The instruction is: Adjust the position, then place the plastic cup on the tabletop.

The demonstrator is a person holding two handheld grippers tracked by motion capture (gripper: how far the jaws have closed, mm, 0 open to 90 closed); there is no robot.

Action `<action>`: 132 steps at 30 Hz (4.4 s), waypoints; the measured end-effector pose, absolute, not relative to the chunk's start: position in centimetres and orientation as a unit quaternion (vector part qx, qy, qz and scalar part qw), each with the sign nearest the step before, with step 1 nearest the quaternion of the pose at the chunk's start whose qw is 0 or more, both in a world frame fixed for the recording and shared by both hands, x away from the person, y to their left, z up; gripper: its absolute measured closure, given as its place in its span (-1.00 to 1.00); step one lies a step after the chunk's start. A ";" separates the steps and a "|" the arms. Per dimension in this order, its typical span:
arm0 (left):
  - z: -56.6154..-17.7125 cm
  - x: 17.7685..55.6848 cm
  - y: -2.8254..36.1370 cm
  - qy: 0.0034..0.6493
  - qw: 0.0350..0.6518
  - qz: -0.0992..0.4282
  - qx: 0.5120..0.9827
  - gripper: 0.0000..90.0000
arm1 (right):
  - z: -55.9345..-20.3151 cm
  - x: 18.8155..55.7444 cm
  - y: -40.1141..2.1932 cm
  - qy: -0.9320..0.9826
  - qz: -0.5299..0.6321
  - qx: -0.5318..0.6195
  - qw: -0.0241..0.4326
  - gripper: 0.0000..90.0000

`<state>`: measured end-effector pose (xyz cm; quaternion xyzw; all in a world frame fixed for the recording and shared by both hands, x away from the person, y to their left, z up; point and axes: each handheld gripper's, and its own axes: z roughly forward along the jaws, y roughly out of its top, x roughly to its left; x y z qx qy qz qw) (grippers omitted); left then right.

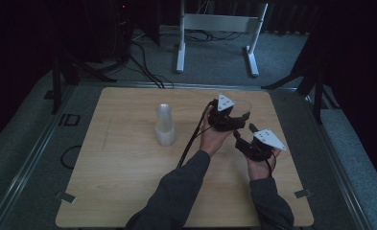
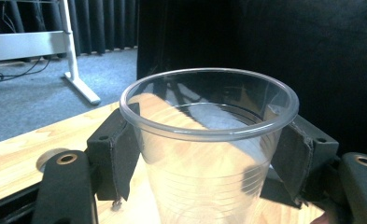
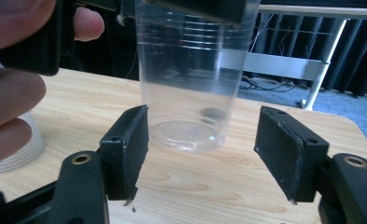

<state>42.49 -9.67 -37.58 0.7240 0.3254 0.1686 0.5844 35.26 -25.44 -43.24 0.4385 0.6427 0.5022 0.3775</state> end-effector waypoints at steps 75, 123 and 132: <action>-39.3 39.9 -4.0 0.325 0.597 0.186 0.709 -0.34 | -44.8 36.7 -27.5 0.639 0.456 0.510 0.352 0.09; -41.3 38.4 -1.1 0.333 0.598 0.222 0.694 -0.34 | -44.9 36.6 -28.0 0.633 0.459 0.517 0.349 0.08; -41.7 38.2 -0.8 0.336 0.598 0.226 0.692 -0.35 | -44.9 36.6 -28.1 0.632 0.458 0.519 0.348 0.09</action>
